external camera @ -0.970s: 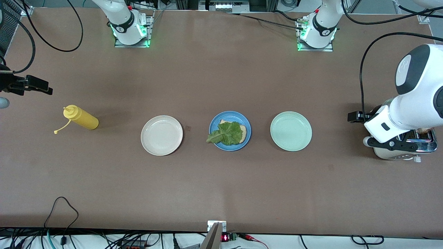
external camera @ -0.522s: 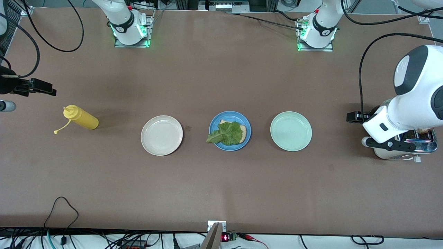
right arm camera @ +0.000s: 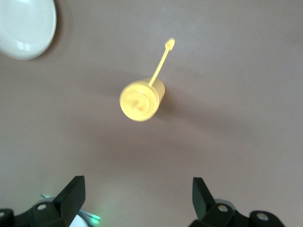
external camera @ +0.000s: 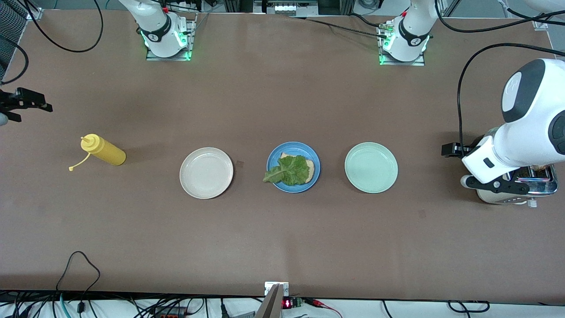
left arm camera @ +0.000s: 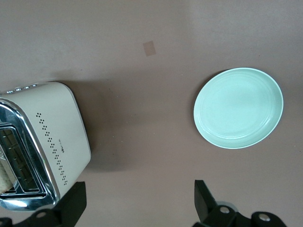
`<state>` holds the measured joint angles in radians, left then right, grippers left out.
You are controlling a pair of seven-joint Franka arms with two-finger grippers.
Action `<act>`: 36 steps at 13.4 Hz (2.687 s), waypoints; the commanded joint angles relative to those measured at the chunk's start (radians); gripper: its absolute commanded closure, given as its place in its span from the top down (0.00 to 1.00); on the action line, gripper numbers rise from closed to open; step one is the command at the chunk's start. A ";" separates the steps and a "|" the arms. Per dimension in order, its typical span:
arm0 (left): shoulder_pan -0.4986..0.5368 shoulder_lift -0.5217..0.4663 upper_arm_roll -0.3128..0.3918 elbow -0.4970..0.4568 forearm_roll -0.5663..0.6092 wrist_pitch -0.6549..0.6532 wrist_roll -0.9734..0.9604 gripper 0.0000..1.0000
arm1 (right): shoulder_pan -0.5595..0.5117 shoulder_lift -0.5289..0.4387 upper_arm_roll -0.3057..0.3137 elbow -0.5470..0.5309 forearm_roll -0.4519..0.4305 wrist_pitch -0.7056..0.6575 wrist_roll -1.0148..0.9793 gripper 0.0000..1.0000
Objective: Make sandwich in blue plate with both arms
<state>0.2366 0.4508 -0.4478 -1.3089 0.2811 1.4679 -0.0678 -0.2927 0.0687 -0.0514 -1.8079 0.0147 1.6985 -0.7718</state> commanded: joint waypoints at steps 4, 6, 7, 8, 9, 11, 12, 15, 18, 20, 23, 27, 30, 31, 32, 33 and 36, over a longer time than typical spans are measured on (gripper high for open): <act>-0.002 0.000 0.001 0.007 -0.016 0.003 -0.006 1.00 | -0.195 -0.001 0.019 -0.191 0.177 0.203 -0.701 1.00; -0.002 0.002 0.001 0.007 -0.014 0.003 -0.006 1.00 | -0.253 0.066 0.019 -0.192 0.279 0.211 -0.882 1.00; -0.002 0.002 0.001 0.007 -0.014 0.003 -0.006 1.00 | -0.282 0.107 0.019 -0.191 0.342 0.211 -0.997 1.00; -0.003 0.002 0.001 0.007 -0.014 0.003 -0.007 1.00 | -0.304 0.141 0.019 -0.191 0.400 0.214 -1.097 1.00; -0.003 0.002 0.001 0.007 -0.014 0.003 -0.006 1.00 | -0.327 0.182 0.019 -0.189 0.456 0.217 -1.200 1.00; -0.002 0.002 0.001 0.007 -0.014 0.015 -0.006 1.00 | -0.351 0.256 0.019 -0.185 0.551 0.216 -1.361 1.00; -0.003 0.002 0.001 0.007 -0.014 0.016 -0.006 1.00 | -0.359 0.287 0.019 -0.180 0.588 0.214 -1.427 1.00; -0.003 0.005 0.001 0.007 -0.014 0.019 -0.006 1.00 | -0.370 0.359 0.021 -0.180 0.712 0.201 -1.607 1.00; -0.002 0.008 0.001 0.007 -0.016 0.019 -0.006 1.00 | -0.379 0.437 0.034 -0.151 0.781 0.166 -1.693 1.00; 0.000 0.011 0.001 0.005 -0.014 0.019 -0.006 1.00 | -0.385 0.483 0.042 -0.127 0.806 0.136 -1.725 1.00; 0.001 0.017 0.001 0.000 -0.014 0.019 -0.006 1.00 | -0.398 0.526 0.057 -0.117 0.855 0.115 -1.784 1.00; -0.003 0.020 0.001 0.000 -0.011 0.023 -0.006 1.00 | -0.398 0.556 0.077 -0.042 0.869 0.096 -1.795 1.00; 0.000 0.019 0.001 0.000 -0.013 0.031 -0.004 1.00 | -0.398 0.577 0.100 -0.042 0.896 0.098 -1.792 1.00; 0.000 0.016 0.001 -0.006 -0.011 0.029 -0.004 1.00 | -0.398 0.582 0.113 -0.044 0.898 0.101 -1.790 1.00; 0.000 0.011 0.001 -0.013 -0.013 0.026 -0.004 1.00 | -0.398 0.591 0.119 -0.044 0.898 0.099 -1.790 1.00; 0.003 0.008 0.001 -0.015 -0.013 0.019 -0.003 1.00 | -0.396 0.597 0.120 -0.044 0.900 0.101 -1.788 1.00; 0.012 0.003 0.001 -0.020 -0.014 -0.006 0.008 1.00 | -0.391 0.597 0.134 -0.045 0.900 0.102 -1.788 1.00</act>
<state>0.2381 0.4701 -0.4470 -1.3126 0.2811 1.4782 -0.0685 -0.6666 0.6582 0.0609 -1.8684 0.8980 1.8127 -2.5483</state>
